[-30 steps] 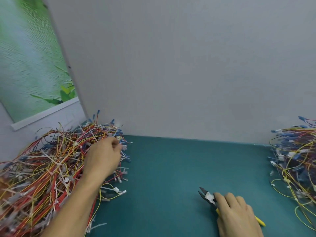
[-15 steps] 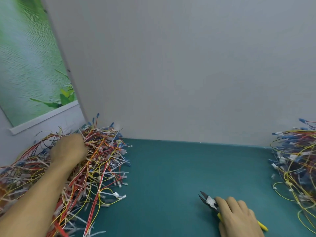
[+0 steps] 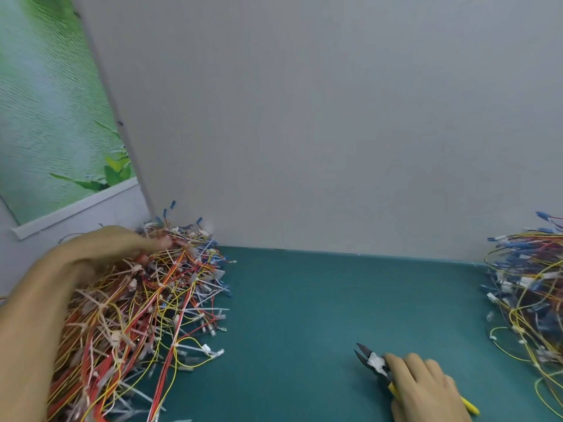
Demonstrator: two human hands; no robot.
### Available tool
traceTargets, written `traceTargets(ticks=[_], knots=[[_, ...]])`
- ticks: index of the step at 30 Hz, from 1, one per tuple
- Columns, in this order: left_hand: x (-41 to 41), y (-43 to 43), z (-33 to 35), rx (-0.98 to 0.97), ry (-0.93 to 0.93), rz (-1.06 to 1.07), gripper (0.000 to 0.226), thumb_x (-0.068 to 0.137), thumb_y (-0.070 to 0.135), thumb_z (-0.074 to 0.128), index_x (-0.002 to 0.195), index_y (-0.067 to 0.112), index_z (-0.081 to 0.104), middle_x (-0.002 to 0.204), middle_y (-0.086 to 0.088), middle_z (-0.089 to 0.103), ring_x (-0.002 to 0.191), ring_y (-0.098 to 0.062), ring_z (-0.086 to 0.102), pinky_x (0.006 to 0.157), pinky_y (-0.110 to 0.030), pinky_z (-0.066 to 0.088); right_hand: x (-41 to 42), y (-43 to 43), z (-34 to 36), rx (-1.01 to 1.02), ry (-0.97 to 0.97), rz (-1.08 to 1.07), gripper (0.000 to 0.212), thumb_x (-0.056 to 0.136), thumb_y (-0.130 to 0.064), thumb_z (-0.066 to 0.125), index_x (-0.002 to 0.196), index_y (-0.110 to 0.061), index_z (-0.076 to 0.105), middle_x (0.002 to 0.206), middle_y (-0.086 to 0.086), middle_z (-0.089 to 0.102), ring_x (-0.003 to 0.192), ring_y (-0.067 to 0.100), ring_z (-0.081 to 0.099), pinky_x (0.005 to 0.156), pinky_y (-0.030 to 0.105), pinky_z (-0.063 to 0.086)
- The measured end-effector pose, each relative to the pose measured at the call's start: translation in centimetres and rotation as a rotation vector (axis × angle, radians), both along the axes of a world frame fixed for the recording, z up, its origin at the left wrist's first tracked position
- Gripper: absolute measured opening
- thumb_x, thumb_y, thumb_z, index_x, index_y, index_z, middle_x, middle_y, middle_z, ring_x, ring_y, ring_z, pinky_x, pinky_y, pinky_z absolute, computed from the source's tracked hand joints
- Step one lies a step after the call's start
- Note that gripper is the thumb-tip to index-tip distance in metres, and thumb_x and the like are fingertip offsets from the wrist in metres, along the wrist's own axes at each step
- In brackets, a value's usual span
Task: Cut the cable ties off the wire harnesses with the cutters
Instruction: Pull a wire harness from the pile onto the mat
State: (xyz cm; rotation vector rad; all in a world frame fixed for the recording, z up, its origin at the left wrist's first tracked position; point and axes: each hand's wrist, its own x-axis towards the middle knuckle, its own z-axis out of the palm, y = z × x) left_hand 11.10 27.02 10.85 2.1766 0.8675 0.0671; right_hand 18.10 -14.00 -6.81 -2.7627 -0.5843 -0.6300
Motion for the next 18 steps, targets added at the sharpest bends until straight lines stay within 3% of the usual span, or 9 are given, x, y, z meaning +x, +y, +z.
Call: traceTargets(ticks=[2,5,7,9,14,18], knots=[[0.1,0.3,0.7,0.092,0.186,-0.136,0.097,0.031,0.083,0.073,0.099,0.015,0.066,0.106,-0.002,0.06,0.107,-0.025,0.052,0.108,-0.046,0.03,0.0,0.1,0.1,-0.006,0.006,0.005,0.063,0.004,0.006,0.08,0.065,-0.01,0.072,0.053,0.005,0.052,0.04,0.031,0.051,0.043,0.026,0.027],[1.8,1.6,1.1,0.261,0.101,0.005,0.072,0.084,0.064,0.055,0.122,0.003,0.059,0.125,-0.018,0.059,0.11,-0.034,0.057,0.106,-0.05,0.038,0.4,0.0,0.1,-0.025,0.013,0.029,0.049,0.017,0.001,0.081,0.064,-0.009,0.072,0.053,0.005,0.052,0.04,0.031,0.05,0.043,0.027,0.027],[3.8,3.1,0.9,0.579,0.065,0.159,0.047,0.101,0.037,0.042,0.121,-0.002,0.06,0.126,-0.023,0.059,0.111,-0.038,0.056,0.102,-0.047,0.042,0.2,0.1,0.0,-0.005,-0.016,0.029,0.018,0.049,-0.008,0.062,0.064,-0.009,0.071,0.052,0.006,0.051,0.04,0.031,0.049,0.044,0.026,0.027],[5.7,3.8,0.2,0.751,0.063,0.189,0.033,0.101,0.023,0.044,0.123,0.004,0.061,0.127,-0.02,0.059,0.11,-0.037,0.056,0.094,-0.043,0.046,0.6,0.1,-0.5,0.016,-0.045,0.036,0.037,0.06,-0.014,0.035,0.064,-0.009,0.072,0.052,0.007,0.05,0.039,0.029,0.049,0.044,0.025,0.027],[7.7,4.9,-3.4,0.65,0.244,0.04,0.039,0.096,0.037,0.053,0.113,0.004,0.063,0.116,-0.018,0.062,0.101,-0.033,0.058,0.082,-0.033,0.044,0.7,0.3,-1.0,0.035,-0.071,0.062,0.043,0.062,-0.018,0.03,0.065,-0.011,0.072,0.053,0.007,0.05,0.039,0.028,0.048,0.044,0.025,0.028],[7.8,5.4,-3.8,0.609,0.141,0.082,0.032,0.092,0.034,0.061,0.104,0.007,0.071,0.106,-0.014,0.068,0.089,-0.031,0.059,0.08,-0.034,0.046,0.7,0.3,-0.7,0.041,-0.1,0.063,0.044,0.061,-0.017,0.029,0.065,-0.009,0.072,0.052,0.007,0.05,0.039,0.03,0.049,0.042,0.026,0.029]])
